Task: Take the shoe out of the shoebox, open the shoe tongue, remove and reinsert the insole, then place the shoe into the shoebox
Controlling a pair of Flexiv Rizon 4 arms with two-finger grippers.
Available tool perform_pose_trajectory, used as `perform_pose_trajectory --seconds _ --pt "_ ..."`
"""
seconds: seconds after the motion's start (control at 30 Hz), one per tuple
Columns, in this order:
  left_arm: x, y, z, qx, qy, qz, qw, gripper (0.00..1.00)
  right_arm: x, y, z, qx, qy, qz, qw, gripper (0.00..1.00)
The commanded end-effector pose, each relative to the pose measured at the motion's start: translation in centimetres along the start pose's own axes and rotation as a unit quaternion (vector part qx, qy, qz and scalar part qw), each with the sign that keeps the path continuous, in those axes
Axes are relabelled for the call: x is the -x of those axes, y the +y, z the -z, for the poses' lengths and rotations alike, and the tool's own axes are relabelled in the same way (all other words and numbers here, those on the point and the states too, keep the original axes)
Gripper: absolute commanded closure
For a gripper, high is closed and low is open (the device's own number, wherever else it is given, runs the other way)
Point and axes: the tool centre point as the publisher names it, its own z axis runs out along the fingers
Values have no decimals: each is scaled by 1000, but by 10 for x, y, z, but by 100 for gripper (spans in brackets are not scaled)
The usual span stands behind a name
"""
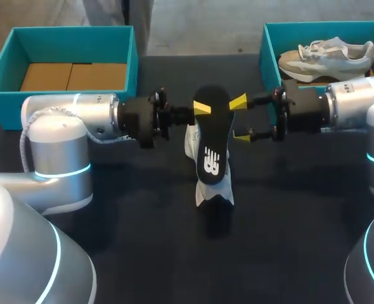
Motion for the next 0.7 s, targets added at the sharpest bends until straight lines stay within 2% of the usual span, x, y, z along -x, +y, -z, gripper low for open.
perform_pose_trajectory --seconds 0.03,0.23,0.37,0.7 --pt "1 -9 8 2 11 9 1000 100 -5 -5 14 0 -18 -2 1000 0" --pt "-2 -15 10 6 15 29 999 100 -4 -11 27 6 -31 -8 999 0" --pt "-2 -16 11 16 13 30 999 100 -4 -13 32 -3 -50 9 999 0" --pt "-2 -16 11 16 13 30 999 100 -4 -13 32 -3 -50 9 999 0"
